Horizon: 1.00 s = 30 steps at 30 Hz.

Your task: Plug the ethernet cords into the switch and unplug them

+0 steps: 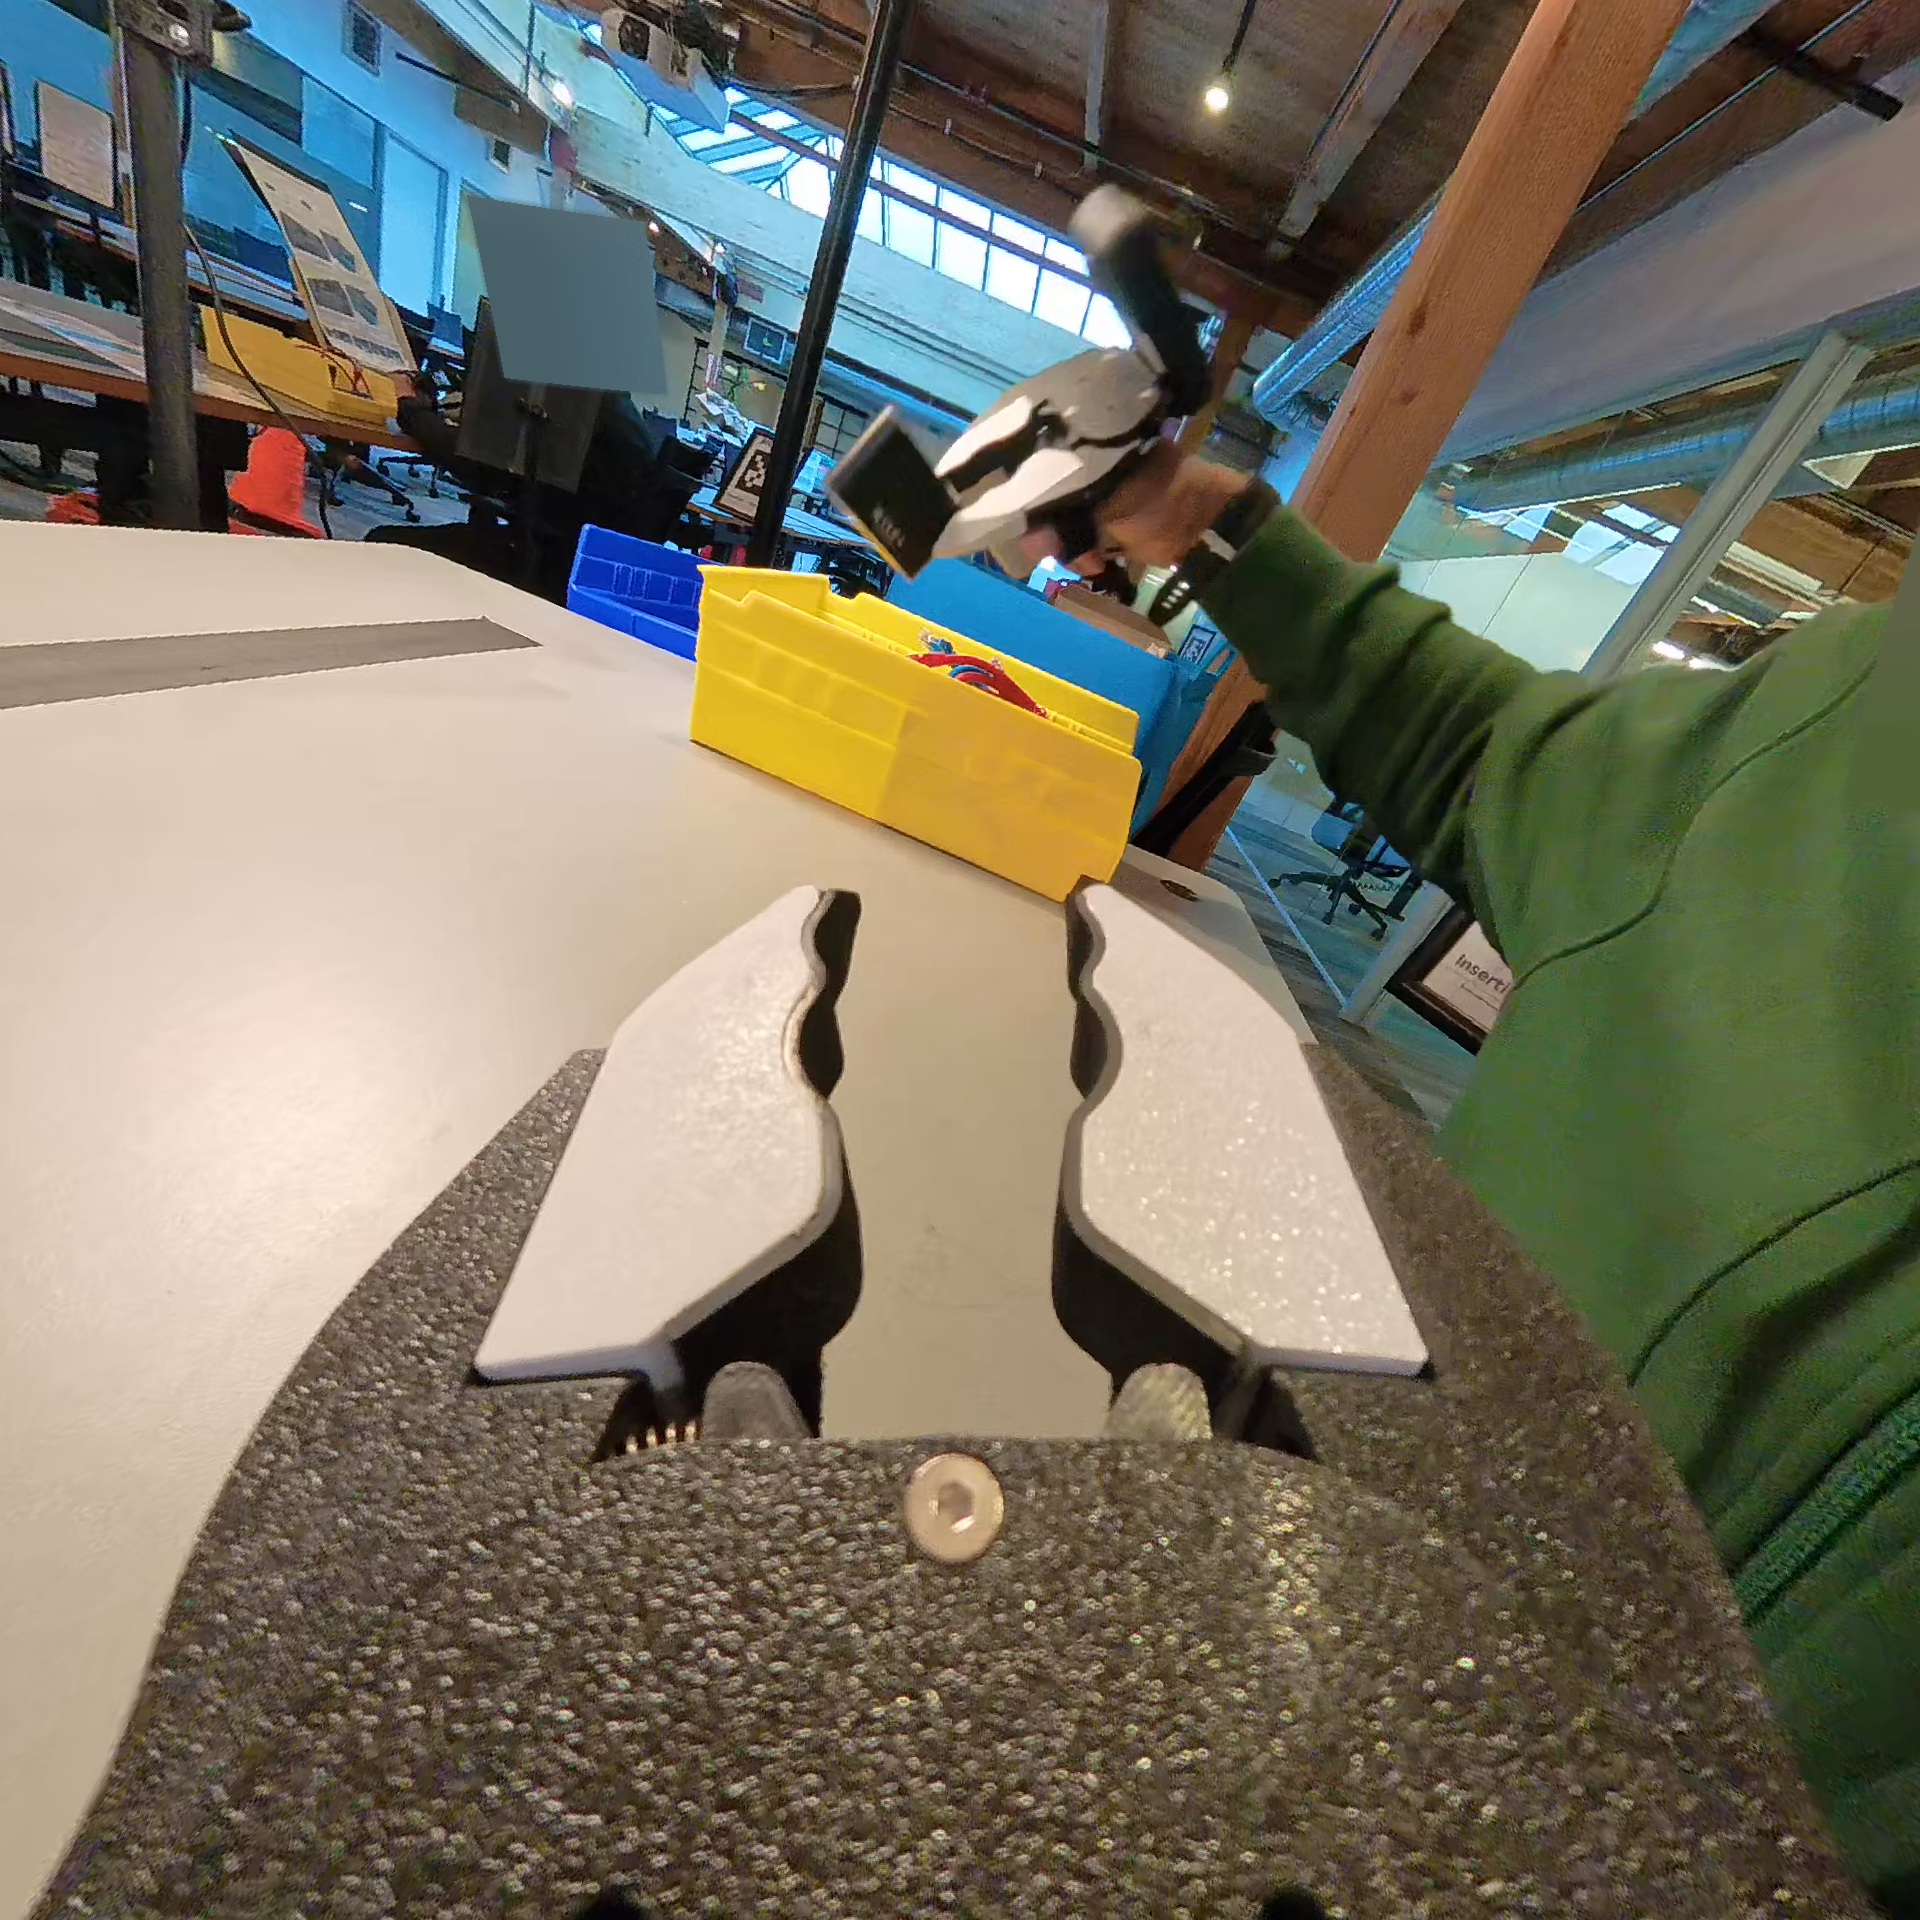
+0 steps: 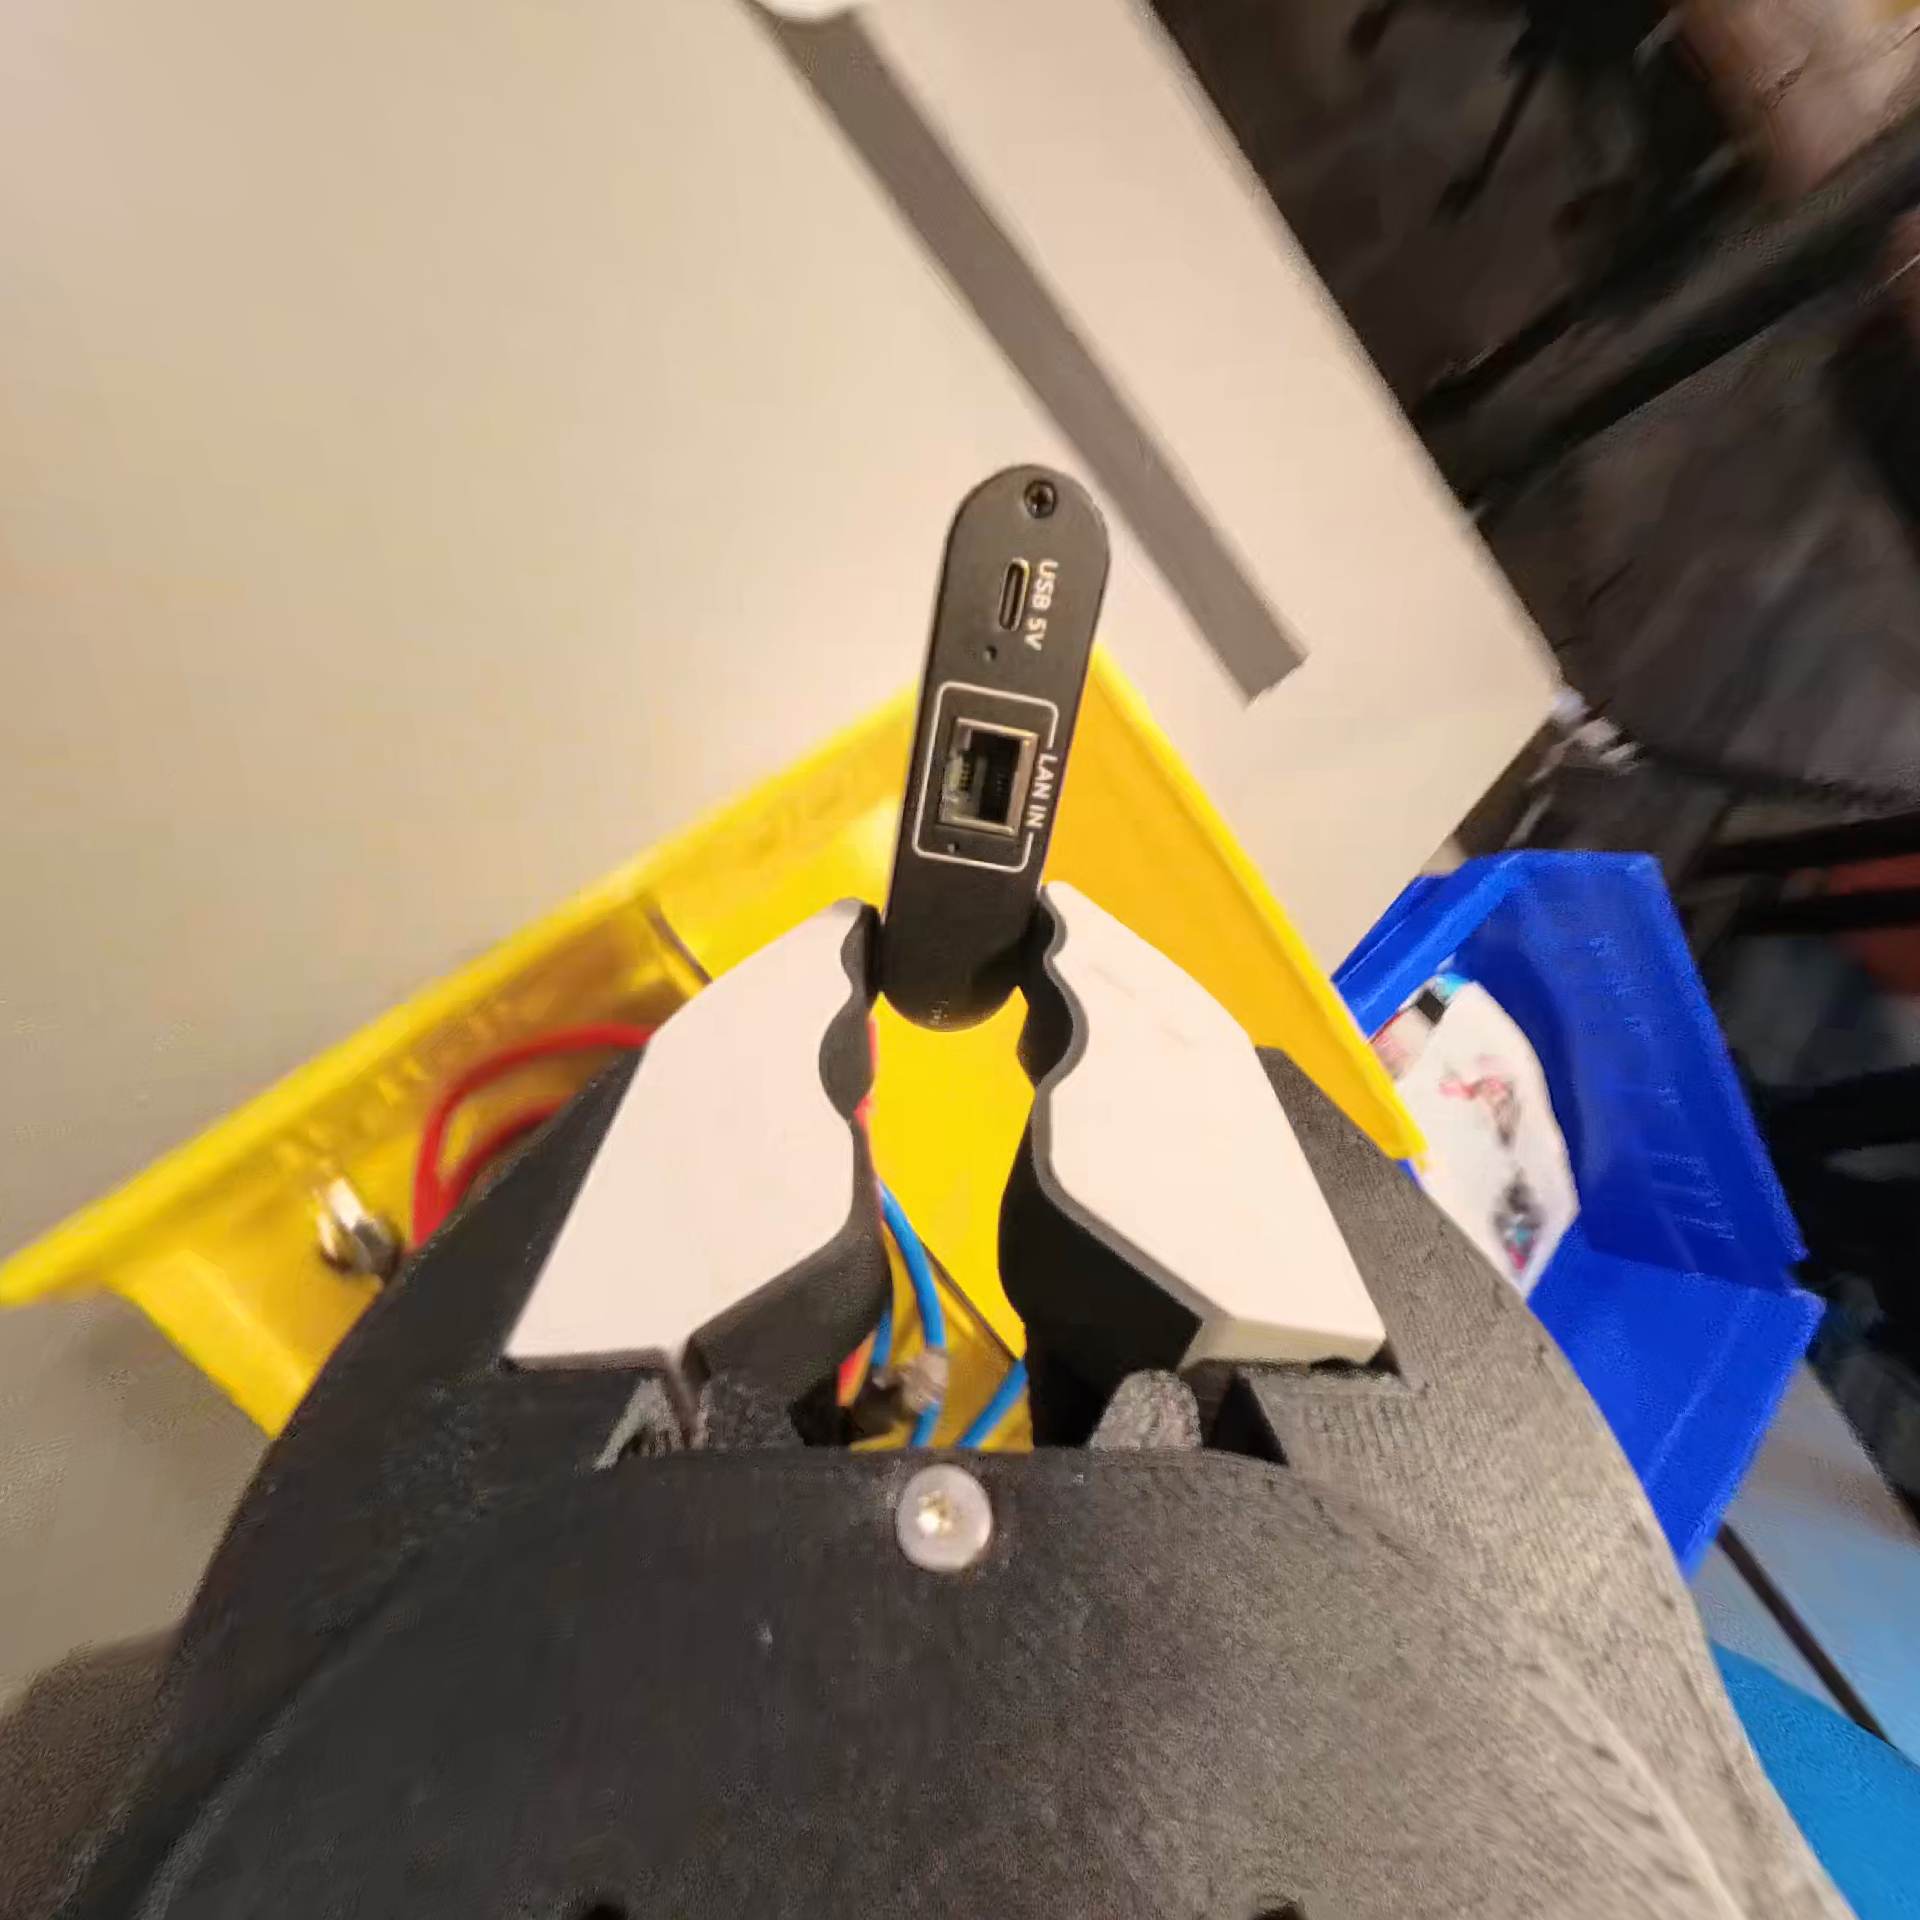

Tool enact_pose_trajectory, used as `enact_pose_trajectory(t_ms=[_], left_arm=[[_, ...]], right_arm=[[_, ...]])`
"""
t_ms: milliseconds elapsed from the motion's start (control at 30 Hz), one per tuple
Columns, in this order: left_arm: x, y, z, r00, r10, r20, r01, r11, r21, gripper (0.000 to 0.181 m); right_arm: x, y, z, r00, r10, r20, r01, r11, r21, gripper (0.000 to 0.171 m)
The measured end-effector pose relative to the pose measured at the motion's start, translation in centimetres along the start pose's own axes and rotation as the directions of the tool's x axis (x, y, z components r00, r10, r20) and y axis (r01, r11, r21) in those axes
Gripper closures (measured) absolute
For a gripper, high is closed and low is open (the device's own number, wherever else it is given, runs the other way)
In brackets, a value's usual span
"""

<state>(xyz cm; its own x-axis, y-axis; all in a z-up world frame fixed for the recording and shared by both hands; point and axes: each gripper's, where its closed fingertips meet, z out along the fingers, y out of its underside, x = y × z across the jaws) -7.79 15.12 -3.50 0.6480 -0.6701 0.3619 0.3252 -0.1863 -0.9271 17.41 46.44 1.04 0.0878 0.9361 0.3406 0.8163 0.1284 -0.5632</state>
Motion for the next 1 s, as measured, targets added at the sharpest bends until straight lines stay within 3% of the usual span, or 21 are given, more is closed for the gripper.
enact_pose_trajectory(t_ms=[167, 300, 400, 500, 633, 733, 867, 1000], left_arm=[[-0.2, 0.2, 0.1, 1.000, -0.006, 0.008, 0.006, 1.000, -0.013, 0.141], [-0.3, -0.1, -0.1, 1.000, -0.008, 0.017, 0.008, 1.000, 0.006, 0.141], [0.0, 0.1, 0.0, 1.000, 0.011, 0.007, -0.011, 1.000, -0.008, 0.141], [0.3, 0.3, 0.2, 1.000, 0.026, -0.002, -0.026, 0.999, -0.024, 0.141], [0.4, 0.5, 0.3, 0.999, 0.042, 0.001, -0.042, 0.998, -0.039, 0.138], [0.0, 0.7, 0.3, 0.997, 0.059, 0.044, -0.056, 0.996, -0.063, 0.135], [-1.7, 1.4, 0.0, 0.970, 0.157, 0.184, -0.129, 0.979, -0.157, 0.128], [-4.6, 2.6, -1.3, 0.873, 0.311, 0.376, -0.185, 0.924, -0.335, 0.127]], right_arm=[[2.0, 7.3, 6.2, 0.986, 0.016, 0.165, 0.025, 0.969, -0.247, 0.145], [1.0, 9.8, 9.2, 0.961, 0.041, 0.275, 0.071, 0.920, -0.385, 0.145], [1.5, 11.6, 10.1, 0.968, 0.026, 0.249, 0.097, 0.879, -0.467, 0.145], [3.5, 11.5, 9.4, 0.992, -0.023, 0.125, 0.078, 0.885, -0.459, 0.141], [5.8, 9.5, 6.1, 0.998, -0.025, -0.063, -0.001, 0.927, -0.374, 0.126], [4.3, 7.7, 2.9, 0.989, 0.039, -0.140, -0.076, 0.960, -0.270, 0.120], [-1.8, 5.8, -0.5, 0.979, 0.155, -0.134, -0.168, 0.982, -0.086, 0.110], [-8.7, 4.2, -2.8, 0.948, 0.309, -0.072, -0.294, 0.941, 0.166, 0.098]])
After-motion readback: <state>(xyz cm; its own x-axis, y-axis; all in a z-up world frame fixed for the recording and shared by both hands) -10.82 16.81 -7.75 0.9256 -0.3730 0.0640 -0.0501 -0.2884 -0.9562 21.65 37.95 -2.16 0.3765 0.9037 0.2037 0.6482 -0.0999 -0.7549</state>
